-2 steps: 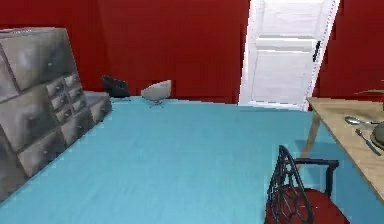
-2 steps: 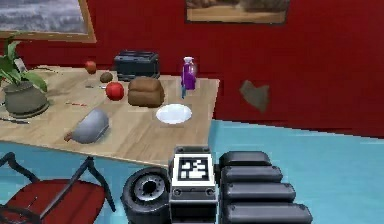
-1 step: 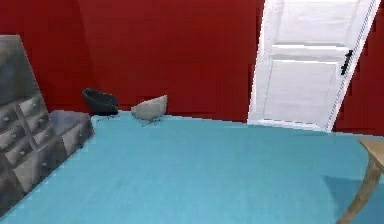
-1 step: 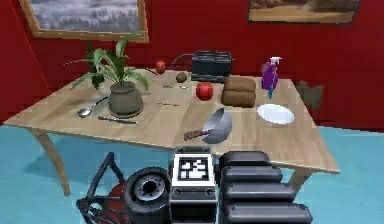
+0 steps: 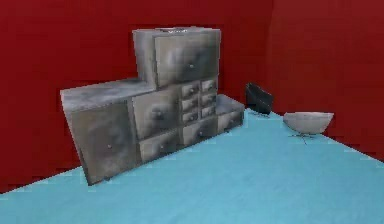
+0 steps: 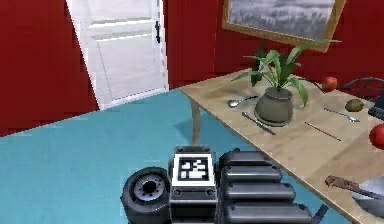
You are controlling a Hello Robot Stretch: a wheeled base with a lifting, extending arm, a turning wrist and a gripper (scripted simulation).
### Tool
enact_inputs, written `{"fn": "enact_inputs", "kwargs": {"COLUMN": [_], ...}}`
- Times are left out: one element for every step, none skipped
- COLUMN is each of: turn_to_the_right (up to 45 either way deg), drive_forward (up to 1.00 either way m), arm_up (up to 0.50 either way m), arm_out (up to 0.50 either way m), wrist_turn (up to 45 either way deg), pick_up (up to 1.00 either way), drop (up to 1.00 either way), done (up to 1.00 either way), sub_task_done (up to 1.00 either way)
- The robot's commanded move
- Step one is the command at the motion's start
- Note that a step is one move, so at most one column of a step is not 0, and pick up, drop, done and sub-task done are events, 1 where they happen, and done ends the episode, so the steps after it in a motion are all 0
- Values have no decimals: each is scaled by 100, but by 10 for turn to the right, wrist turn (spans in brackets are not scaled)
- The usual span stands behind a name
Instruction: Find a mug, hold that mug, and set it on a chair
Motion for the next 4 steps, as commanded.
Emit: {"fn": "enact_inputs", "kwargs": {"turn_to_the_right": [-450,0,450,450], "drive_forward": [0,5,0,0], "arm_up": [0,0,0,0], "arm_out": [0,0,0,0], "wrist_turn": [0,0,0,0], "pick_up": [0,0,0,0], "drop": [0,0,0,0], "done": [0,0,0,0], "sub_task_done": [0,0,0,0]}}
